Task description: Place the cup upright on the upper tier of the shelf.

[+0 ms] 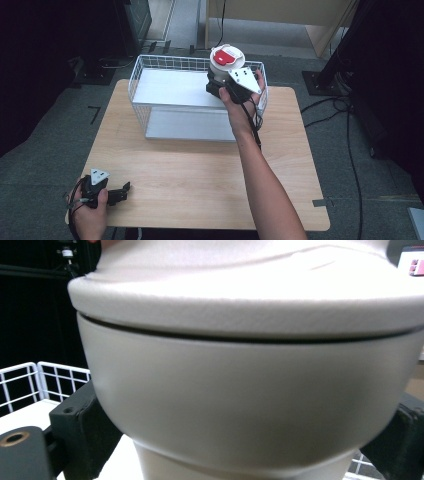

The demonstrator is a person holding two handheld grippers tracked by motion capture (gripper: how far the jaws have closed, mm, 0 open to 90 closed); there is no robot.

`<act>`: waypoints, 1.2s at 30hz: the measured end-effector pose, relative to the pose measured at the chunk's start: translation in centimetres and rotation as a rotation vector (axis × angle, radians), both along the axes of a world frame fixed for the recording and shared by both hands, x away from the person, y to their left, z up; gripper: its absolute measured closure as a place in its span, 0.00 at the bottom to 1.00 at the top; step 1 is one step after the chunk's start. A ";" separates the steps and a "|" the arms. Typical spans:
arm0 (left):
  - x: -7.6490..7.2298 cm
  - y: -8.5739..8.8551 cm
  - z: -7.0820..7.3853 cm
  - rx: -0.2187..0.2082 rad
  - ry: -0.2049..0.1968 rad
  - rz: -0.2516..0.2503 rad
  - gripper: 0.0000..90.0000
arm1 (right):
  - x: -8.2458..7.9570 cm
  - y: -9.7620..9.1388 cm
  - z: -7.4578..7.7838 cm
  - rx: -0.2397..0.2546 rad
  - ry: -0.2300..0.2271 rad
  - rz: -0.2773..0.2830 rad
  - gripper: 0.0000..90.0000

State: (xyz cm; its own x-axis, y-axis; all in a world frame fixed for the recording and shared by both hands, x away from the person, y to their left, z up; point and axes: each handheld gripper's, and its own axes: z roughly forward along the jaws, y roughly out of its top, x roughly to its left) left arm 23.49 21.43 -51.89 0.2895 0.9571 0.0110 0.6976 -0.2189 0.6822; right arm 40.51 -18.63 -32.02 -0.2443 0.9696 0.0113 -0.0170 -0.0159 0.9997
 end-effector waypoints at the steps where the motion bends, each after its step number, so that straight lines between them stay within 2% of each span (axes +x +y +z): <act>1: 0.0 0.0 0.0 0.000 0.000 0.000 0.00 | -0.2 -0.1 0.1 0.000 0.006 0.013 0.02; 7: 0.0 0.0 0.0 0.000 0.000 0.000 0.00 | -0.5 -0.6 0.4 0.004 0.017 0.027 0.00; 17: 0.0 0.0 0.0 0.000 0.000 0.000 0.00 | -0.7 -0.7 -0.2 -0.029 0.033 0.028 0.00; 21: 0.0 0.0 0.0 0.001 0.000 0.000 0.00 | -0.9 -0.6 -0.4 -0.028 0.032 -0.014 0.14; 22: 0.0 0.0 0.0 0.001 0.000 0.000 0.00 | -0.9 -0.6 -0.4 -0.028 0.028 -0.019 0.15; 27: 0.0 0.0 0.0 0.000 0.000 0.000 0.00 | -1.1 -0.4 -0.5 -0.052 0.025 -0.015 0.15; 33: 0.0 0.0 0.0 0.000 0.000 0.000 0.00 | -1.1 -0.6 -0.4 -0.058 0.019 -0.007 0.15; 34: 0.0 0.0 0.0 0.000 0.000 0.000 0.00 | -1.1 -0.6 -0.4 -0.060 0.019 -0.007 0.13; 35: 0.0 0.0 0.0 0.000 0.000 0.000 0.00 | -1.1 -0.7 -0.5 -0.065 0.023 -0.005 0.07; 36: 0.0 0.0 0.0 0.000 0.000 0.000 0.00 | -1.1 -0.7 -0.5 -0.065 0.023 -0.005 0.07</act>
State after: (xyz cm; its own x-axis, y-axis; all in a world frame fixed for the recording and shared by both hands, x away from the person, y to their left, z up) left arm 23.49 21.43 -51.89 0.2896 0.9571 0.0114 0.6976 -0.2192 0.6822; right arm 39.39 -19.28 -32.47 -0.2402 0.9696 -0.0466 0.0061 0.0495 0.9988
